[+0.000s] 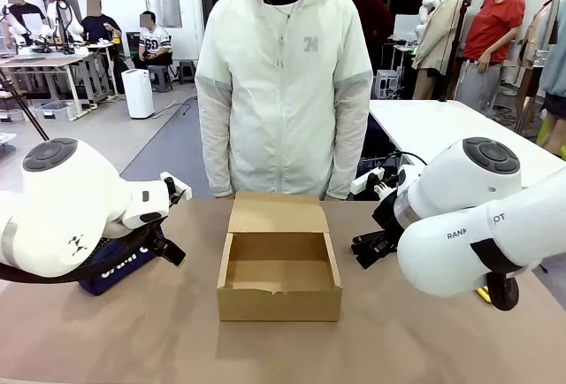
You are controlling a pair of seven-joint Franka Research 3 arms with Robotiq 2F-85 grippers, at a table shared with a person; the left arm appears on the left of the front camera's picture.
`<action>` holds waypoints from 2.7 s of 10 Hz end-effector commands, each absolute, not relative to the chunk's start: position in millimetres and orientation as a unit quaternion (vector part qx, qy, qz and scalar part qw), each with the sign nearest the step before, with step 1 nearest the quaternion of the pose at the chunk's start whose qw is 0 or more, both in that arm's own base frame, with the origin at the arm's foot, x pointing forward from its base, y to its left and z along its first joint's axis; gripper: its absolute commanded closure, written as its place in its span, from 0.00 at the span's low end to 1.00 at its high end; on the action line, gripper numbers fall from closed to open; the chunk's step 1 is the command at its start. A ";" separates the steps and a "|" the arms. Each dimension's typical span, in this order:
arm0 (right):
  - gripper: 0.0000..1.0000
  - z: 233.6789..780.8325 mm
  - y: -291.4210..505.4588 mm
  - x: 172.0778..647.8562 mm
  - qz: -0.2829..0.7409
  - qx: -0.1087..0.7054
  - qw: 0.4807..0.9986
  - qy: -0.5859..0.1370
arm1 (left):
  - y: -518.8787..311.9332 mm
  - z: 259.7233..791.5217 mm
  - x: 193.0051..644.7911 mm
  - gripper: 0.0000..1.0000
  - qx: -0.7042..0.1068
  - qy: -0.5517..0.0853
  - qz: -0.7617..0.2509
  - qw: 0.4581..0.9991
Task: Pack the items into the box.
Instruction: Pick up the item indicated by the person and place it inside the Mailer Box.
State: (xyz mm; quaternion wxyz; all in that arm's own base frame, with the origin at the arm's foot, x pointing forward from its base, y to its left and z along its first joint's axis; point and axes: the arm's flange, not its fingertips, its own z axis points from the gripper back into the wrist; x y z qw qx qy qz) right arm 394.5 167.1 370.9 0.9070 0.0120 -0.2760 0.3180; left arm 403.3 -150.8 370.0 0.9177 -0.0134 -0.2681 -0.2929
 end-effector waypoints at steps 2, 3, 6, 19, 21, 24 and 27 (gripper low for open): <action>0.00 370.9 167.0 394.5 0.318 0.012 0.907 -0.276 | -150.8 370.1 403.3 0.00 -0.013 -0.268 -0.293 0.918; 0.00 370.9 167.0 394.5 0.318 0.012 0.907 -0.276 | -150.8 370.1 403.3 0.00 -0.013 -0.268 -0.293 0.918; 0.00 370.9 167.0 394.5 0.318 0.012 0.907 -0.276 | -150.8 370.1 403.3 0.00 -0.013 -0.268 -0.293 0.918; 0.00 481.6 -204.2 247.2 -0.256 0.526 0.743 -0.325 | 236.2 494.3 255.2 0.00 -0.614 -0.270 0.280 0.687; 0.00 458.2 -218.0 234.7 -0.283 0.529 0.732 -0.321 | 249.9 463.9 233.2 0.00 -0.602 -0.273 0.323 0.677; 0.00 480.3 -262.0 233.1 -0.300 0.518 0.738 -0.312 | 263.0 487.6 225.2 0.00 -0.594 -0.240 0.274 0.717; 0.00 480.3 -262.0 233.1 -0.300 0.518 0.738 -0.312 | 263.0 487.6 225.2 0.00 -0.594 -0.240 0.274 0.717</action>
